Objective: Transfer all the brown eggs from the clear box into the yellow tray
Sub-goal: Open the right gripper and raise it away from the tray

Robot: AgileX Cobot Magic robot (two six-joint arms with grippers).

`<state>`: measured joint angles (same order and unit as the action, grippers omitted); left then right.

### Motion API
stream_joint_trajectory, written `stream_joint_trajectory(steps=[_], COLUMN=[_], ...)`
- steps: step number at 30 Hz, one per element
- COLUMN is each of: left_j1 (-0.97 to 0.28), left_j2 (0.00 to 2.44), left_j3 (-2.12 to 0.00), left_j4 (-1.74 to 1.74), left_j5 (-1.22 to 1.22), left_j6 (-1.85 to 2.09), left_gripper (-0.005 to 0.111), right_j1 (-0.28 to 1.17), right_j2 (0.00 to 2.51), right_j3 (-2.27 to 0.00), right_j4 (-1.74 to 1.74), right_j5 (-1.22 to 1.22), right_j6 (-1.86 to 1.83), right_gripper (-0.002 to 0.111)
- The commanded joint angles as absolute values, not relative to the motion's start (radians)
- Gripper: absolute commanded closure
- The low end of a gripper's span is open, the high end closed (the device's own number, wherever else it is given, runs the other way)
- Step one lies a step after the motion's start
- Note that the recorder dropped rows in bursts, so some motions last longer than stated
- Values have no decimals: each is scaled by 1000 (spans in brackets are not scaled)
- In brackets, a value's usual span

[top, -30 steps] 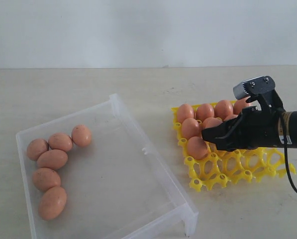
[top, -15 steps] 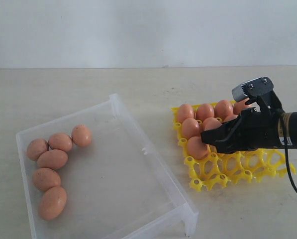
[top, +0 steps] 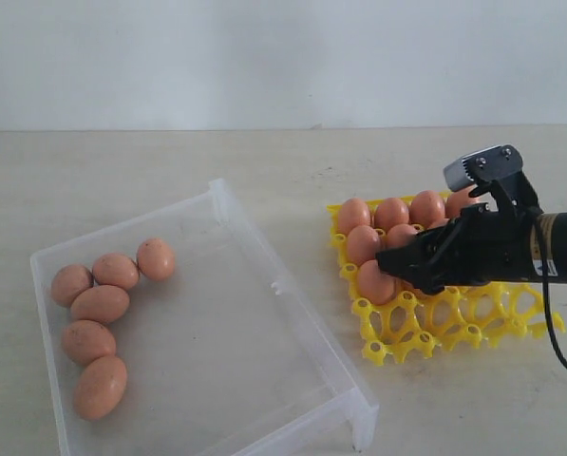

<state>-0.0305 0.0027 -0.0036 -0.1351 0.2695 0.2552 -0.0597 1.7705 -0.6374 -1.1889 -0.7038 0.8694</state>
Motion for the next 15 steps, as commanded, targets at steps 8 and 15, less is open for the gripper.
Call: stream_joint_trajectory(steps=[8, 15], left_j1=[-34, -34], left_j2=[0, 0], left_j3=[0, 0], left_j4=[-142, -142], left_j5=[262, 262], left_j6=[255, 255], left_gripper=[103, 103], right_j1=[-60, -38], right_j2=[1764, 1761], right_j3=[-639, -639], right_j4=[-1186, -1182], right_j5=[-1107, -1221], right_j6=[960, 944], right_gripper=[108, 108])
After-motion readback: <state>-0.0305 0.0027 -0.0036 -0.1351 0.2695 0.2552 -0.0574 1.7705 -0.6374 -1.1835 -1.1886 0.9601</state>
